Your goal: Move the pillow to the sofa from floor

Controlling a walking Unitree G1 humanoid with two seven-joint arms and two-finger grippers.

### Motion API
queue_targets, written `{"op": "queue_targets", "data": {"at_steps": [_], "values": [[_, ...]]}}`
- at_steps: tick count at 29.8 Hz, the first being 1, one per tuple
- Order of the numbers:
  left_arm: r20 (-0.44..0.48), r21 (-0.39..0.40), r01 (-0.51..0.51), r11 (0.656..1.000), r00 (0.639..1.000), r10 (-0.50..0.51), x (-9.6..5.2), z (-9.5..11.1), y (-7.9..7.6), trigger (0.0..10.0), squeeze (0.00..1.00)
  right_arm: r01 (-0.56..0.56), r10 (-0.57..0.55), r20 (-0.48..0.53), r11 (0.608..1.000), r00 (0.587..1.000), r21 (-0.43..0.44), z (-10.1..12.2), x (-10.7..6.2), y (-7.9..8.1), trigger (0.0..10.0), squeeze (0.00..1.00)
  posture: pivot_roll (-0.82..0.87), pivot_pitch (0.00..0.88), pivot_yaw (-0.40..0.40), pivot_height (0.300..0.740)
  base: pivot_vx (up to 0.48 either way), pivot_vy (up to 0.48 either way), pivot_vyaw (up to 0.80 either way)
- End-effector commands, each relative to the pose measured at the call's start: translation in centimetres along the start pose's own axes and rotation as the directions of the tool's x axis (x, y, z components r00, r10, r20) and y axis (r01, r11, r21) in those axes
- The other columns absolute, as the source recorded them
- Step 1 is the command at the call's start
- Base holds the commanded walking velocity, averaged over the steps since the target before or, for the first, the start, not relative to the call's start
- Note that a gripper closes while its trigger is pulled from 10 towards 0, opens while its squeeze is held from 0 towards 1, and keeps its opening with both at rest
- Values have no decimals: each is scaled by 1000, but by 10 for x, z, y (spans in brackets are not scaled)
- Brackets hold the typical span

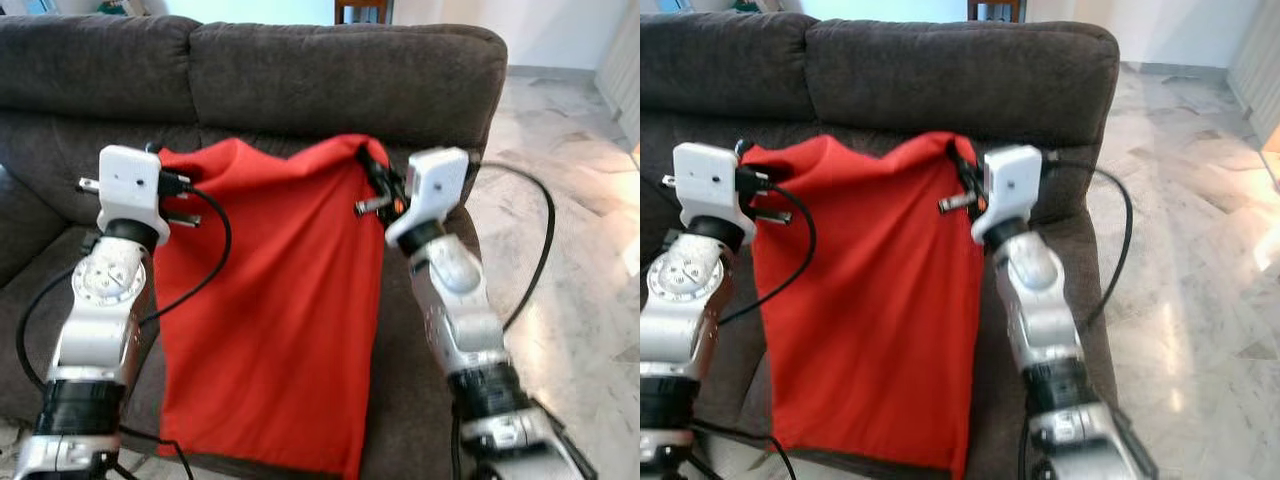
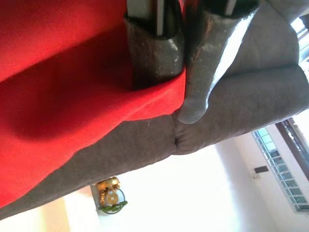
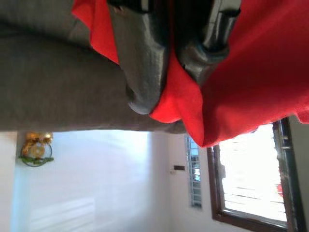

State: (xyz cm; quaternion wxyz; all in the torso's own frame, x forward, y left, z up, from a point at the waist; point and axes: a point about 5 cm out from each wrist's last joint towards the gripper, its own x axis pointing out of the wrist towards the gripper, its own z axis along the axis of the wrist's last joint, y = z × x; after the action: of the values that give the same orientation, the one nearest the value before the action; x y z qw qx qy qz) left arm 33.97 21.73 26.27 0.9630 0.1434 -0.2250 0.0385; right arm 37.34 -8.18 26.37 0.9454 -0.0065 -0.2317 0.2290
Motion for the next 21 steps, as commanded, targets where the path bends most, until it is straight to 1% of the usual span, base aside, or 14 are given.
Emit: {"op": "queue_targets", "data": {"at_steps": [1,3,4,5,7,8,9,10,12,14,15,17,19,21], "values": [[21,6,29,1000,999,-29,8,7,4,10000,0,52,-46,138,998,989,-44,34,17,-11,10000,0,47,133,72,740,0,0,0],[-99,26,185,982,978,-182,-1,-15,-14,10000,0,77,-75,60,996,995,-42,14,12,-13,10000,0,52,140,69,740,0,0,0],[-99,26,185,982,978,-182,-1,-15,-14,10000,0,77,-75,60,996,995,-42,14,12,-13,10000,0,52,140,69,740,0,0,0],[-138,34,233,972,964,-227,-8,-24,-21,10000,0,80,-80,3,996,997,-48,-1,4,-11,10000,0,52,147,68,740,0,0,0],[-161,42,259,965,955,-249,-14,-29,-25,10000,0,81,-83,-46,995,995,-58,-13,-3,-10,10000,0,53,151,67,740,0,0,0],[-180,31,266,964,950,-256,-18,-33,-27,10000,0,84,-88,-87,995,992,-52,-23,-10,-10,10000,0,53,154,66,740,0,0,0],[-210,26,278,960,941,-267,-23,-40,-29,10000,0,99,-107,-160,994,981,-53,-41,-22,-10,10000,0,54,161,66,740,0,0,0],[-222,30,286,958,936,-272,-26,-43,-30,10000,0,109,-118,-195,992,974,-59,-48,-28,-11,10000,0,54,161,66,740,0,0,0],[-255,63,312,948,923,-287,-30,-51,-32,10000,0,150,-158,-264,987,951,-53,-66,-43,-16,10000,0,55,162,69,740,0,0,0],[-265,66,324,944,918,-296,-31,-54,-32,10000,0,168,-179,-299,984,937,-61,-74,-50,-19,10000,0,55,163,71,740,0,0,0],[-278,71,340,938,909,-309,-33,-56,-35,10000,0,184,-196,-330,981,924,-67,-82,-59,-21,10000,0,55,161,74,740,0,0,0],[-283,73,348,934,906,-316,-34,-57,-36,10000,0,189,-202,-340,979,919,-69,-85,-62,-21,10000,0,55,160,75,740,0,0,0],[-305,80,379,922,890,-339,-39,-62,-42,10000,0,216,-228,-389,974,893,-75,-95,-73,-23,10000,0,52,156,81,740,0,0,0],[-319,71,387,919,882,-347,-42,-66,-44,10000,0,225,-233,-402,972,886,-68,-98,-77,-23,10000,0,52,154,83,740,0,0,0]]}}
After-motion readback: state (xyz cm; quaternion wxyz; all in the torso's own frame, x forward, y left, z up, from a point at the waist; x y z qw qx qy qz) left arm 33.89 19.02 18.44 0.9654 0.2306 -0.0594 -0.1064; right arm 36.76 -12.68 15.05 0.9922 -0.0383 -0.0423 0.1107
